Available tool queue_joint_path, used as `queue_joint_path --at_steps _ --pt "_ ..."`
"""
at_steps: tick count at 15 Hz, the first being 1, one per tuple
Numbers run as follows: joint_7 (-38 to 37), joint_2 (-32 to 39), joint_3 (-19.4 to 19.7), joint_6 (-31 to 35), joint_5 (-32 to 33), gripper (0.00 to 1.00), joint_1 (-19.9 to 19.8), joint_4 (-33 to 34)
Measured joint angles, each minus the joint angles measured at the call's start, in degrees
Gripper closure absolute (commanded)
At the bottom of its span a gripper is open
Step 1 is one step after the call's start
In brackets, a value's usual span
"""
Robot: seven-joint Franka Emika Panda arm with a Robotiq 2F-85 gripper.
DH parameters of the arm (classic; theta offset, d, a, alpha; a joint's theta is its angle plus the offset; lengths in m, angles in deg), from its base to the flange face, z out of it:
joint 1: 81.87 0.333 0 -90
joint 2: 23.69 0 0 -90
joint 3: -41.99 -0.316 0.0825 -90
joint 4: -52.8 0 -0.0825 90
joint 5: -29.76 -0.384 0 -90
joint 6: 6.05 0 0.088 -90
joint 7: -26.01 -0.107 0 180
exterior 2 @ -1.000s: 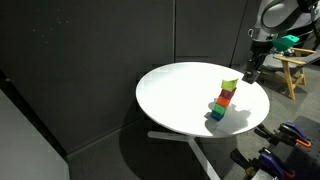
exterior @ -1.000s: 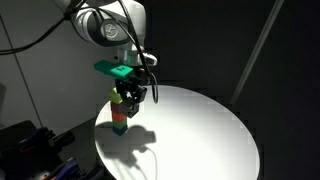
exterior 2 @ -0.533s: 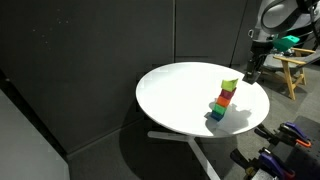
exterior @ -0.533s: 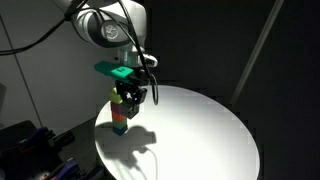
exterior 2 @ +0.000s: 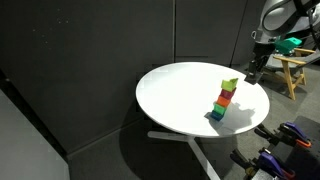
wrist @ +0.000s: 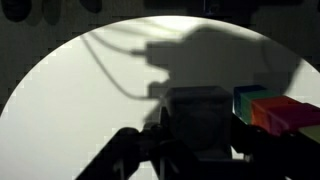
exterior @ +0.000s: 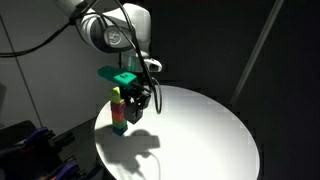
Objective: Take the purple block off of the stack of blocks
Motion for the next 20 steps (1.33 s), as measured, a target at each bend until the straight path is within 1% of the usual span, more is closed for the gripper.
queue_joint_path --at_steps 5,10,15,20 --pt "0.45 3.55 0.73 5.92 -0.25 0.71 -1.14 0.04" --pt "2.67 8.17 0.89 9.86 -3.02 0.71 -2.50 0.67" --pt "4.92 12.89 0.88 10.93 -5.18 0.71 -4.09 2.34" --pt "5.51 17.30 0.83 10.94 -5.47 0.71 -5.90 4.62"
